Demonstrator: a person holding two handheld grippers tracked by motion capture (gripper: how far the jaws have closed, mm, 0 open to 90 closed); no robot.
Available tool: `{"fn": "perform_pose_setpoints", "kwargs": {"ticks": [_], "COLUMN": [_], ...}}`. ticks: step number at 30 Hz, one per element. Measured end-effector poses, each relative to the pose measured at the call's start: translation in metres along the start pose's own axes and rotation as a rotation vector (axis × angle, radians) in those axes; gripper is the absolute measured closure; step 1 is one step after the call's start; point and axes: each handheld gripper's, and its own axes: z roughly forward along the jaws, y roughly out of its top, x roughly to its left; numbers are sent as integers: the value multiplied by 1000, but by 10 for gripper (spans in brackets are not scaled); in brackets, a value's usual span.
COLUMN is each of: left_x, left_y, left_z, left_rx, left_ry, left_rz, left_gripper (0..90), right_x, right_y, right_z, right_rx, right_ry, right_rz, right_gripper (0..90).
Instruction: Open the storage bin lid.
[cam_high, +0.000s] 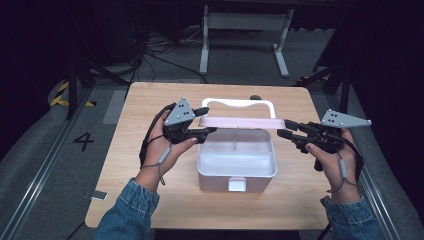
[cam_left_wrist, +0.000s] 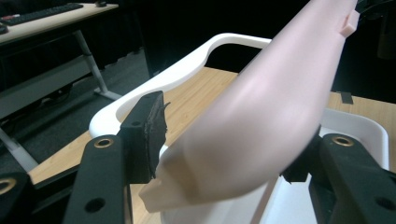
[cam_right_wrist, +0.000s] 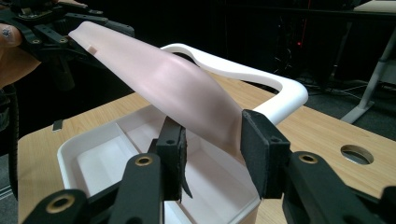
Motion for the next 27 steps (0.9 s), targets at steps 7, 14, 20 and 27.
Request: {"fn": "perform_pose_setpoints", "kwargs": {"ticks": [7, 14, 20, 27], "left_x": [0, 3, 14, 27], "left_y": [3, 5, 11, 17], "left_z": [2, 4, 7, 14], "left_rx": [-9, -21, -36, -41], "left_ry": [-2, -10, -5, 8], "left_rz": [16, 1, -25, -31], "left_gripper": [485, 541, 587, 627], "right_x": [0, 2, 2, -8], "right_y": [0, 1, 3, -1], "right_z": [-1, -5, -17, -35], "right_rx": [3, 3, 1, -3], "right_ry": [-2, -5, -16, -54], "right_rz": [1, -5, -5, 15], "right_gripper": [590, 561, 556, 558]}}
